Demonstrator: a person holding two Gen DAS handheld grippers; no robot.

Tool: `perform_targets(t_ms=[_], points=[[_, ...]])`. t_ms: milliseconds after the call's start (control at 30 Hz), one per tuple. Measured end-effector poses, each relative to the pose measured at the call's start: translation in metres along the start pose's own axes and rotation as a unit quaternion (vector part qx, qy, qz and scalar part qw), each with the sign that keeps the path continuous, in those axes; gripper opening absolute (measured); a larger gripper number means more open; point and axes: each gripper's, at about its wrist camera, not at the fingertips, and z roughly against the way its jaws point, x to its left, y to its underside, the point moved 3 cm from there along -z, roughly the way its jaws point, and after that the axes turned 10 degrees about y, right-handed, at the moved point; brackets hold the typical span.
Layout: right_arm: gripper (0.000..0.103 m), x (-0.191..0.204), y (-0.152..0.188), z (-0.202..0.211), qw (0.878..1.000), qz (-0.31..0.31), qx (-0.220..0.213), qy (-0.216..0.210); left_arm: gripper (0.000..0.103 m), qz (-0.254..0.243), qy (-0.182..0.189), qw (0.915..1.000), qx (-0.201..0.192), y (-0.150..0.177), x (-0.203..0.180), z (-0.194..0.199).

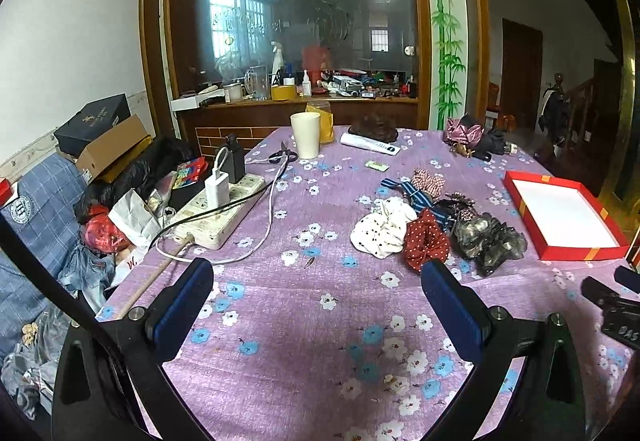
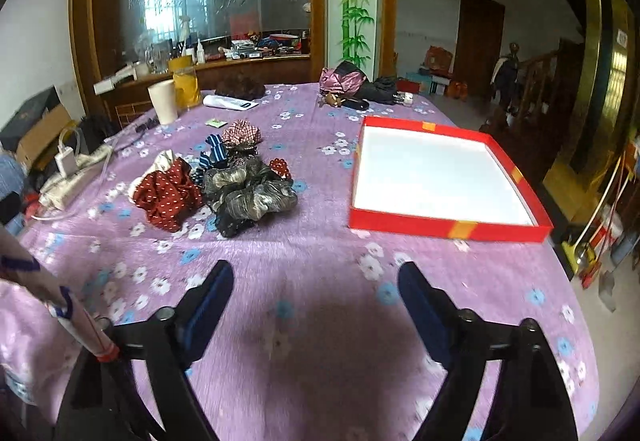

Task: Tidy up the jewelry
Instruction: 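Grasp the red polka-dot scrunchie with left tool while right tool grasps grey sheer scrunchie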

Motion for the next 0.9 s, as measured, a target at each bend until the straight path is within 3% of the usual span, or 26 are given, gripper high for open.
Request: perform_targets(t_ms=[233, 433, 600, 733, 900], points=[[0.085, -0.011, -0.004, 0.002, 1.000, -0.016, 0.021, -0.011, 0.103, 0.001, 0.008, 0.9999, 0.008, -0.004, 0.000, -0.001], [0.085, 0.008, 0.001, -0.009, 1.000, -0.003, 0.016, -0.020, 0.103, -0.028, 0.001, 0.9992, 0.030, 0.006, -0.007, -0.027], [0.080, 0.023, -0.006, -0.031, 0.999, 0.013, 0.028, -0.041, 0.103, -0.021, 0.045, 0.9962, 0.071, 0.006, -0.021, -0.064], [0.079, 0.029, -0.019, -0.055, 0.997, 0.009, 0.041, -0.059, 0.103, -0.032, 0.056, 0.9939, 0.090, 0.004, -0.034, -0.090], [0.073, 0.040, -0.032, -0.080, 0.993, -0.011, 0.061, -0.099, 0.100, -0.030, 0.097, 0.9892, 0.106, -0.004, -0.045, -0.116]])
